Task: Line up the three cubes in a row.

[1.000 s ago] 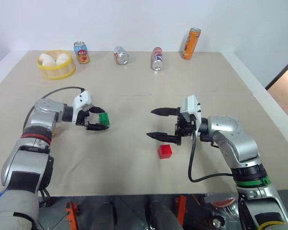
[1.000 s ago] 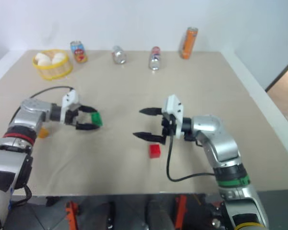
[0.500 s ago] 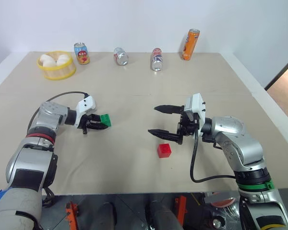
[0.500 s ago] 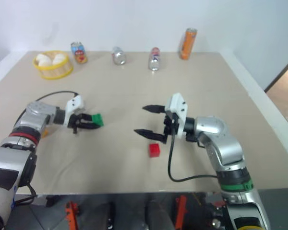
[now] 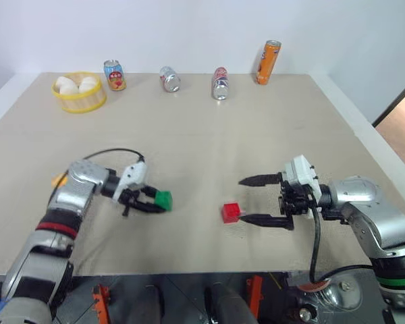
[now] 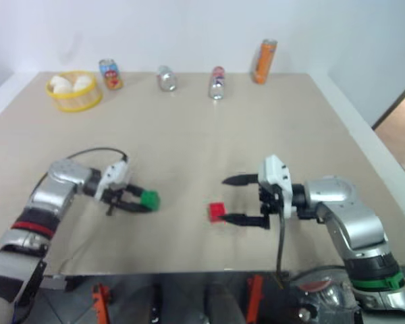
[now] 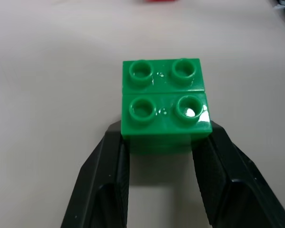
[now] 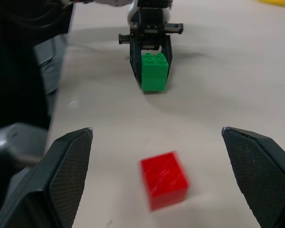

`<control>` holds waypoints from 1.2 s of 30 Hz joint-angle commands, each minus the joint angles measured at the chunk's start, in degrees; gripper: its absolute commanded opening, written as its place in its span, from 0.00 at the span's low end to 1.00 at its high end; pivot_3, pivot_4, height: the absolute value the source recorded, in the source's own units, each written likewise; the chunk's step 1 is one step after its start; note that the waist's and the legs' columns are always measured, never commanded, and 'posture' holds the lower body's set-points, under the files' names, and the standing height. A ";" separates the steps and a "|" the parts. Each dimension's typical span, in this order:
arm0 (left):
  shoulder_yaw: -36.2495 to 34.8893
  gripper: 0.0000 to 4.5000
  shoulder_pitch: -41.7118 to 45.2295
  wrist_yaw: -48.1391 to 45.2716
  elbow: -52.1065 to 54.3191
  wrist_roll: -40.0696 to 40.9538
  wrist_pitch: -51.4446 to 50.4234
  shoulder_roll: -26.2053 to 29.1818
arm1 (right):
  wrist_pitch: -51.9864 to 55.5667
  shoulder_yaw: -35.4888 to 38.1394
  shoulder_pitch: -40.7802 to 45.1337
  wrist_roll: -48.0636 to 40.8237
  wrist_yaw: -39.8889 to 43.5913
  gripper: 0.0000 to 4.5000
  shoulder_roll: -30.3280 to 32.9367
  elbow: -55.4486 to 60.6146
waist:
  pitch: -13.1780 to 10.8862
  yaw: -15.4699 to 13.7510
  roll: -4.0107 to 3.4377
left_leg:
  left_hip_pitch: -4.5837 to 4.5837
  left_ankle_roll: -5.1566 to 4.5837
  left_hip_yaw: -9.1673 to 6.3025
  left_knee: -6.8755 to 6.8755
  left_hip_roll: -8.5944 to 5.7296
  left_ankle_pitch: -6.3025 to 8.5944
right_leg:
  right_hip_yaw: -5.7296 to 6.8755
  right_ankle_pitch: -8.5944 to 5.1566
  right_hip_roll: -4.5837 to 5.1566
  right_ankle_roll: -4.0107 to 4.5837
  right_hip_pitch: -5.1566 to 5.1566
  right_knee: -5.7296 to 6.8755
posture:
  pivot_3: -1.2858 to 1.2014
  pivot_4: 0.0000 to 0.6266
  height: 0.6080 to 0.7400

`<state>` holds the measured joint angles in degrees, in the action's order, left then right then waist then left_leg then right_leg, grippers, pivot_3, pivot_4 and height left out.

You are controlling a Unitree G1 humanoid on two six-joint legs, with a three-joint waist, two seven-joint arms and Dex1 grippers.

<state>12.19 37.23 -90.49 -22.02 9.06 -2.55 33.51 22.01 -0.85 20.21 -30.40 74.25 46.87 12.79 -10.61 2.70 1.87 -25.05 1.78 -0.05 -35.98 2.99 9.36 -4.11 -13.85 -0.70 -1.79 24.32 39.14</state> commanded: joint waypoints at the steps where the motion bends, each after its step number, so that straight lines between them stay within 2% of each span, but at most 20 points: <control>1: 1.61 0.29 -2.76 4.05 12.31 0.35 -6.17 -0.17 | -2.27 1.13 0.92 0.43 2.37 1.00 1.61 -0.58 | 0.00 0.00 -0.01 | 0.04 -0.06 0.00 0.00 0.00 -0.04 | -0.01 0.06 0.00 0.02 -0.03 0.00 | 0.52 0.24 1.00; 6: 4.45 0.29 -3.91 8.94 17.90 -2.00 -10.52 -0.85 | -2.55 0.56 2.18 0.97 2.51 1.00 1.23 -1.28 | 0.00 0.02 -0.01 | 0.36 -0.12 0.02 -0.05 -0.06 -0.13 | -0.13 0.03 0.00 0.27 -0.27 0.00 | 0.52 0.24 1.00; 17: 7.40 0.29 -4.00 14.89 24.92 -1.53 -21.77 -1.24 | -2.61 -0.17 2.86 1.37 1.70 1.00 0.24 -1.16 | 0.00 0.01 -0.01 | 0.31 -0.13 0.03 0.03 -0.12 -0.15 | -0.19 0.02 0.01 0.17 -0.25 -0.01 | 0.52 0.24 1.00; 36: 9.56 0.29 -2.92 17.97 25.01 -1.38 -26.18 -2.39 | -1.87 -0.27 3.97 1.70 0.91 1.00 -0.19 -1.26 | 0.00 0.00 0.00 | 0.32 -0.13 0.02 0.04 -0.14 -0.15 | -0.19 -0.02 0.02 0.23 -0.25 -0.01 | 0.52 0.24 1.00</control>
<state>21.71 33.31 -72.75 1.71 7.40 -29.12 30.79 20.19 -1.95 23.00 -28.33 75.04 46.36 10.95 -10.61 2.70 1.87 -24.73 1.65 -0.03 -35.93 2.85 9.22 -4.30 -13.87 -0.68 -1.56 24.07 39.12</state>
